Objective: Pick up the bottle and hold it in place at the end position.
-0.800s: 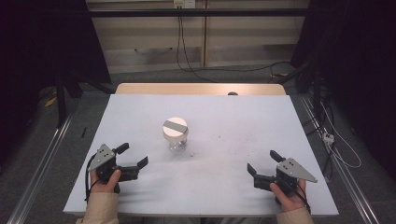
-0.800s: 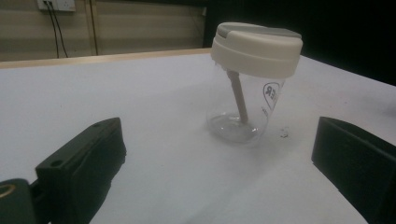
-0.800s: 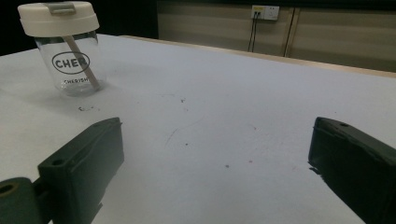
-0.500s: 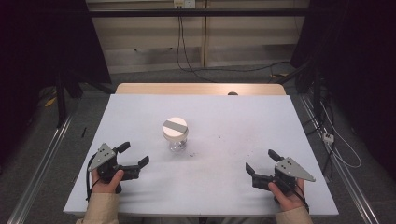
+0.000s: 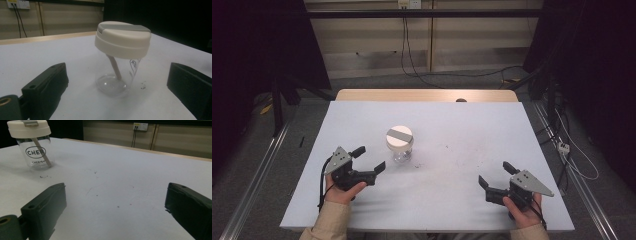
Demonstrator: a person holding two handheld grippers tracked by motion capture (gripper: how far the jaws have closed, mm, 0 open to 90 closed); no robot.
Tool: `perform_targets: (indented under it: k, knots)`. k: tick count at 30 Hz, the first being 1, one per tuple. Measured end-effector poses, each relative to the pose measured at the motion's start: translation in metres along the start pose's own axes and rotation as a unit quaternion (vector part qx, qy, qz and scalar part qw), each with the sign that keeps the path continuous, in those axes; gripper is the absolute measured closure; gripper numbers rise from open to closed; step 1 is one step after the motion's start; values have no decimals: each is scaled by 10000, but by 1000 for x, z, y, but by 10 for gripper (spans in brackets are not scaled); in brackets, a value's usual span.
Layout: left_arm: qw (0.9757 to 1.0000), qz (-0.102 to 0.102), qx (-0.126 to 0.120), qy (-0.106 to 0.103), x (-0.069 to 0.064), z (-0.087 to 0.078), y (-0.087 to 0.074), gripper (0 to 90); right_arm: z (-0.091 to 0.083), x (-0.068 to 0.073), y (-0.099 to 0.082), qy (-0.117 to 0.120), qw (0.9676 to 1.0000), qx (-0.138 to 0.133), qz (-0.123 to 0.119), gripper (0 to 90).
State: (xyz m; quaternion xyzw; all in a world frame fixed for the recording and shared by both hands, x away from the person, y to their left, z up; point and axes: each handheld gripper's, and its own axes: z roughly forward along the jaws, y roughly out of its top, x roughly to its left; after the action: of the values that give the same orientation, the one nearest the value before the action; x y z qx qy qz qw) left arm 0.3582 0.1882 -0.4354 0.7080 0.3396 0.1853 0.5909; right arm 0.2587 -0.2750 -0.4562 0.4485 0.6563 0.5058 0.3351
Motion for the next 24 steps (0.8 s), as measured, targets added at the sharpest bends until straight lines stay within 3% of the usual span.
perform_targets:
  k: [2,4,6,10,24]
  knots:
    - [10000,-33,2,8,-1,3,0,31,-1,-1,0,-30,10000,-10,10,34]
    - [9997,36,191,144,-4,11,0,32,-2,-1,0,-41,10000,-21,14,34]
    - [9995,65,268,132,-5,15,-1,38,-2,-1,0,-50,10000,-13,6,34]
    - [9995,56,299,84,-7,21,0,44,-1,-1,0,-46,10000,4,-15,34]
    - [9983,128,494,282,-16,53,0,51,-1,-1,0,-46,10000,7,-27,36]
